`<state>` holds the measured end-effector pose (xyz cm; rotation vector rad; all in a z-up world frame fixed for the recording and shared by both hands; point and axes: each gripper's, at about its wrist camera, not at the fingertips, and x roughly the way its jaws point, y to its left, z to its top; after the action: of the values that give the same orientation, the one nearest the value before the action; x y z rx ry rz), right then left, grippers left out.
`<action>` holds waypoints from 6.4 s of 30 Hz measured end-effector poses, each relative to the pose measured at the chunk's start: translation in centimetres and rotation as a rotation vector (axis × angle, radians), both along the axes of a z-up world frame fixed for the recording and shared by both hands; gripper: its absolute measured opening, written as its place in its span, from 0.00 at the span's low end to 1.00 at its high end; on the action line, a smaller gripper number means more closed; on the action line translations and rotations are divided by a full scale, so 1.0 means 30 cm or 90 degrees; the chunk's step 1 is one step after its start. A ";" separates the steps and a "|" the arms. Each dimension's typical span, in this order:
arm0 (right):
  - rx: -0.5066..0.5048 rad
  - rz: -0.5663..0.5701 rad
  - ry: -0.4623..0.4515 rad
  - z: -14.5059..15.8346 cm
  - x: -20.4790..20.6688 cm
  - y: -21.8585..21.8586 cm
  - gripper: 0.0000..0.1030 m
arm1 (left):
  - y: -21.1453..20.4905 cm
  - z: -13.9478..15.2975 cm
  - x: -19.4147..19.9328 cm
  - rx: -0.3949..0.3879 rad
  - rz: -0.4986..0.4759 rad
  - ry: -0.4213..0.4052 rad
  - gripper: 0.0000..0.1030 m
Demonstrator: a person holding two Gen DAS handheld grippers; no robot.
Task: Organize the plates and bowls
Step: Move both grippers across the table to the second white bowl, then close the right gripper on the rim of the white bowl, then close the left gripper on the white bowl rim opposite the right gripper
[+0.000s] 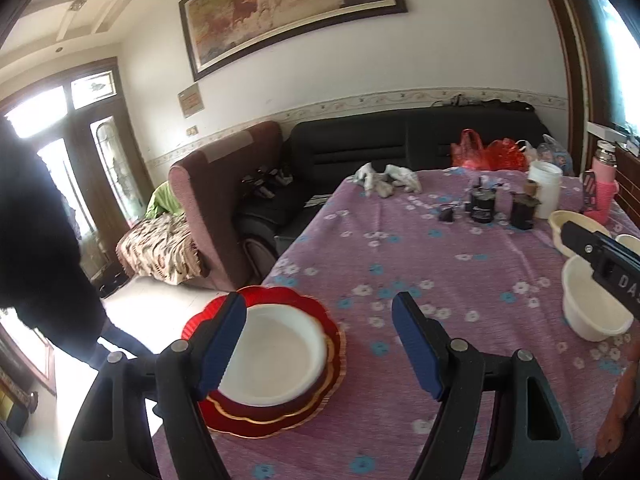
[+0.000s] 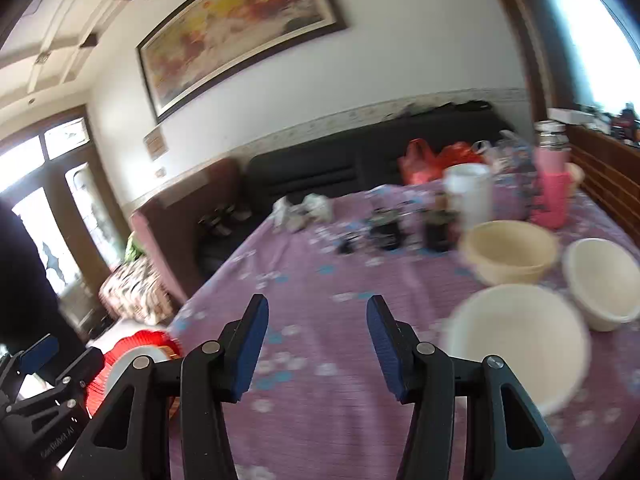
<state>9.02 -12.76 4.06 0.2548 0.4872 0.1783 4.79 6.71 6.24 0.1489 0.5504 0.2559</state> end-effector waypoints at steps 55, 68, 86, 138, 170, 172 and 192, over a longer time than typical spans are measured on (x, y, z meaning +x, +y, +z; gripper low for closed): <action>0.172 -0.132 0.222 -0.341 0.045 -0.734 0.57 | -0.546 -0.313 0.478 -0.184 -0.159 0.268 0.78; 0.189 -0.133 0.233 -0.375 0.069 -0.727 0.44 | -0.563 -0.359 0.490 -0.168 -0.152 0.296 0.78; 0.093 -0.138 0.218 -0.361 0.073 -0.670 0.15 | -0.567 -0.334 0.465 -0.205 -0.168 0.265 0.78; 0.120 -0.088 0.211 -0.351 0.074 -0.646 0.10 | -0.434 -0.345 0.509 -0.309 -0.163 0.330 0.70; 0.126 -0.071 0.212 -0.338 0.055 -0.640 0.10 | -0.463 -0.218 0.448 -0.278 -0.172 0.362 0.83; 0.124 -0.069 0.210 -0.336 0.049 -0.637 0.10 | -0.500 -0.221 0.448 -0.273 -0.182 0.368 0.83; 0.136 -0.069 0.222 -0.349 0.066 -0.651 0.10 | -0.600 -0.422 0.529 -0.326 -0.210 0.441 0.14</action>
<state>10.99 -32.27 -6.42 0.5258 0.8001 0.0788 20.65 -11.29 -6.43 -0.1808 1.2443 -0.2783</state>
